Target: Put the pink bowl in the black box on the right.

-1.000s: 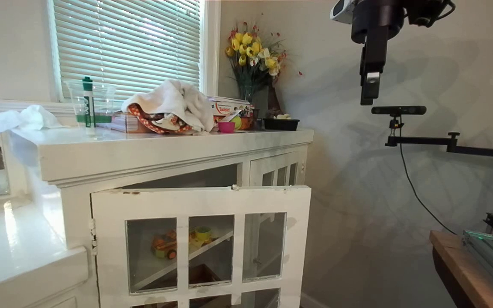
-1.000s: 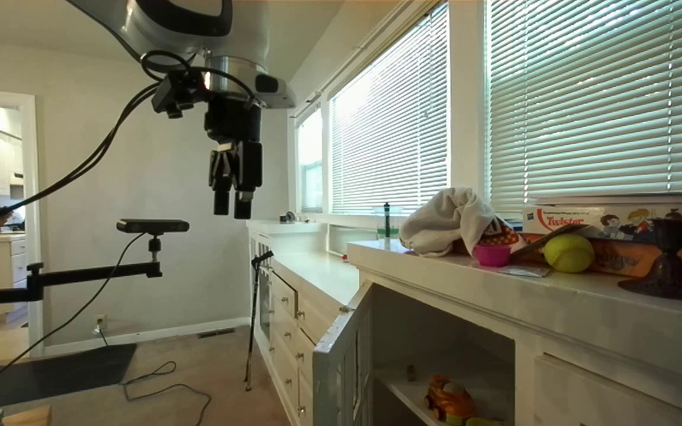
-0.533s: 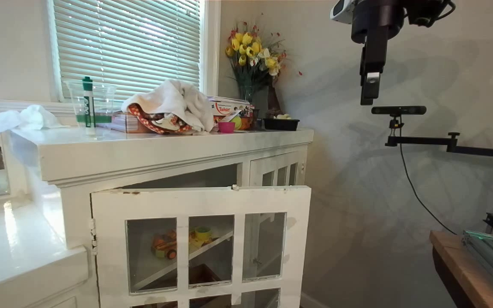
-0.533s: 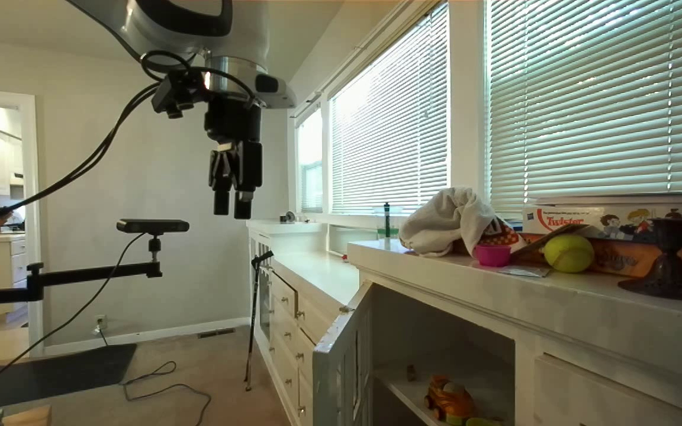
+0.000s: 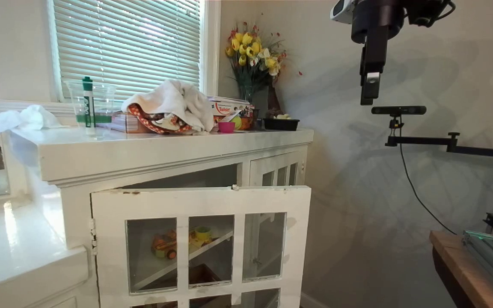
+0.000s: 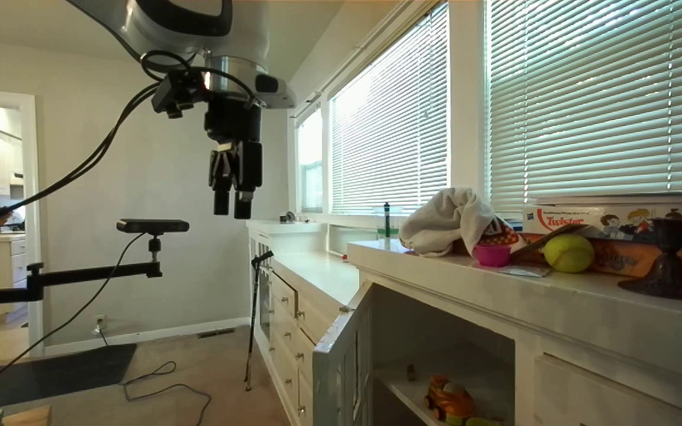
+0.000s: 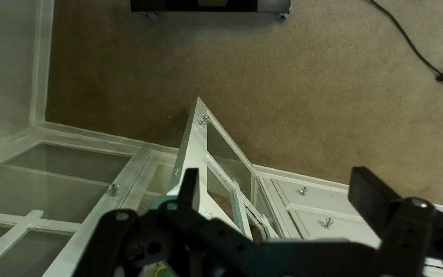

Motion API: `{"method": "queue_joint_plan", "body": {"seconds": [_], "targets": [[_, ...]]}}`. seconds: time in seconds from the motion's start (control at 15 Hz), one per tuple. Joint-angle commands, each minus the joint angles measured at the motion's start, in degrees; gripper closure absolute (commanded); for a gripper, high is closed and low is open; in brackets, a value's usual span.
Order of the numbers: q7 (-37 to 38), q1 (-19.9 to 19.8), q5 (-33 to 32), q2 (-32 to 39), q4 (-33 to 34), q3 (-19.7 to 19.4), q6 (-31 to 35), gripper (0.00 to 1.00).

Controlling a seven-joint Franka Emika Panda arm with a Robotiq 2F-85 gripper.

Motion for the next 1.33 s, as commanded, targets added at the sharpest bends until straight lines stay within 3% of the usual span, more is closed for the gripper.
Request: {"method": "queue_joint_plan", "body": {"seconds": [0.0,0.87,1.27], "targets": [[-0.03,-0.05,0.01,0.02,0.1,0.03,-0.13,0.0],[-0.03,-0.05,0.01,0.02,0.1,0.03,-0.13,0.0],[0.72,-1.11,-0.83,2.55,1.95,0.03,7.61,0.0]]}}
